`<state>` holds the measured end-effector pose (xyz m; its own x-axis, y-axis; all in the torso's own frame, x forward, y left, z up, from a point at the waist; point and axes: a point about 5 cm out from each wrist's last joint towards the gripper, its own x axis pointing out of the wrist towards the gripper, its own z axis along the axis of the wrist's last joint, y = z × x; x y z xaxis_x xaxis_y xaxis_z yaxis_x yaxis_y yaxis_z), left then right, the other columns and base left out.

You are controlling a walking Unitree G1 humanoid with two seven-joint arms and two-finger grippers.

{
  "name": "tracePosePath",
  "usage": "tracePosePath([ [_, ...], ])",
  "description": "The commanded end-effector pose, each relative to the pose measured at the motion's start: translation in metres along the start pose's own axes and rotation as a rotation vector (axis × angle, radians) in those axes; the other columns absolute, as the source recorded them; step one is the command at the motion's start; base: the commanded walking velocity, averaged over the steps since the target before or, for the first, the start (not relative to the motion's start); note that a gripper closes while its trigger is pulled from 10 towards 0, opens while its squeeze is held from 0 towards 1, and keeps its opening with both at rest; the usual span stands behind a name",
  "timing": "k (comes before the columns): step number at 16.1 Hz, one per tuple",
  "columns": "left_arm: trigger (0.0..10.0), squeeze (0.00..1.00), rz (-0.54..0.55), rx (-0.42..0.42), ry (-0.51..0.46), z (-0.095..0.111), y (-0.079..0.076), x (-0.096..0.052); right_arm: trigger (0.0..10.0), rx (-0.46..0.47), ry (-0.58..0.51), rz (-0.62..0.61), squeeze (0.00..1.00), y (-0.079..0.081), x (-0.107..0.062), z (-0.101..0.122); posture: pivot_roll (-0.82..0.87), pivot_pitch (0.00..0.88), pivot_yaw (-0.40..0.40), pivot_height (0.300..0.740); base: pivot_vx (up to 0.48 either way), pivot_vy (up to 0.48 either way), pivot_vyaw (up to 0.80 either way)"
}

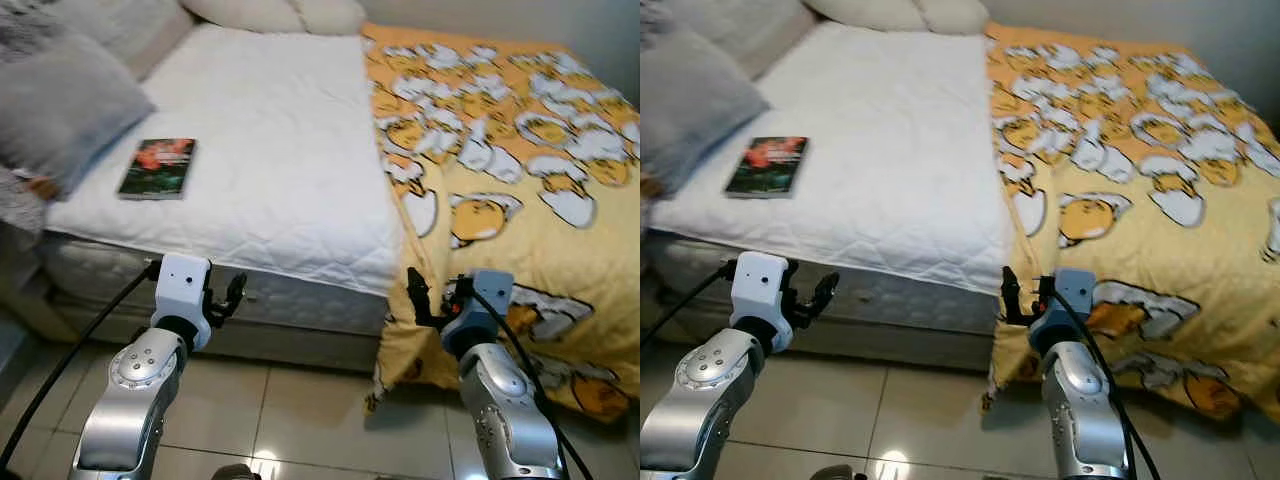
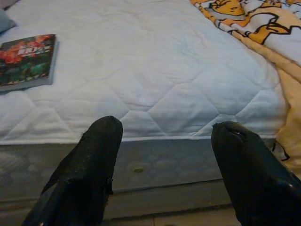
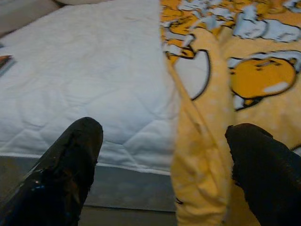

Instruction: Clean up the room

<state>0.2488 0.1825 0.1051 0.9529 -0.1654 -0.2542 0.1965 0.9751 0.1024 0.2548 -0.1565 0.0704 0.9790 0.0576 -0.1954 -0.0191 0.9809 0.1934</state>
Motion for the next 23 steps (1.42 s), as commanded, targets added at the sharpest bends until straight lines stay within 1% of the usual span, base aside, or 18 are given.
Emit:
tracePosePath([
  [1,10.0,0.0,-0.006,0.001,-0.015,0.004,-0.002,0.0,10.0,-0.003,-0.004,-0.01,0.0,-0.002,0.002,0.003,0.02,0.0,-0.057,0.74,0.274,0.0,0.0],
  [2,10.0,0.0,-0.002,-0.003,-0.015,0.005,-0.001,0.0,10.0,-0.026,0.011,-0.004,0.0,-0.002,0.003,0.002,0.02,0.0,-0.058,0.74,0.285,0.0,-0.66],
  [4,10.0,0.0,0.0,-0.006,-0.015,0.005,-0.002,0.001,10.0,-0.046,0.023,0.004,0.0,-0.002,0.005,0.002,0.02,0.0,-0.058,0.74,0.292,0.0,0.0],
  [9,10.0,0.0,0.007,-0.013,-0.019,0.006,-0.001,0.002,10.0,-0.075,0.036,0.036,0.0,0.0,0.01,0.003,0.01,0.0,-0.061,0.74,0.303,0.0,0.0],
  [19,10.0,0.0,0.001,-0.011,-0.024,0.007,-0.004,0.004,10.0,-0.089,0.049,0.04,0.0,0.0,0.012,0.001,0.01,0.0,-0.065,0.74,0.326,0.0,0.0],
  [22,10.0,0.0,-0.003,-0.01,-0.026,0.007,-0.005,0.005,10.0,-0.094,0.053,0.045,0.0,0.0,0.013,0.001,0.01,0.0,-0.065,0.74,0.33,0.0,-0.76],
  [23,10.0,0.0,-0.002,-0.01,-0.026,0.007,-0.004,0.004,10.0,-0.106,0.05,0.045,0.0,0.0,0.013,0.001,0.02,0.0,-0.065,0.74,0.33,0.0,0.0],
])
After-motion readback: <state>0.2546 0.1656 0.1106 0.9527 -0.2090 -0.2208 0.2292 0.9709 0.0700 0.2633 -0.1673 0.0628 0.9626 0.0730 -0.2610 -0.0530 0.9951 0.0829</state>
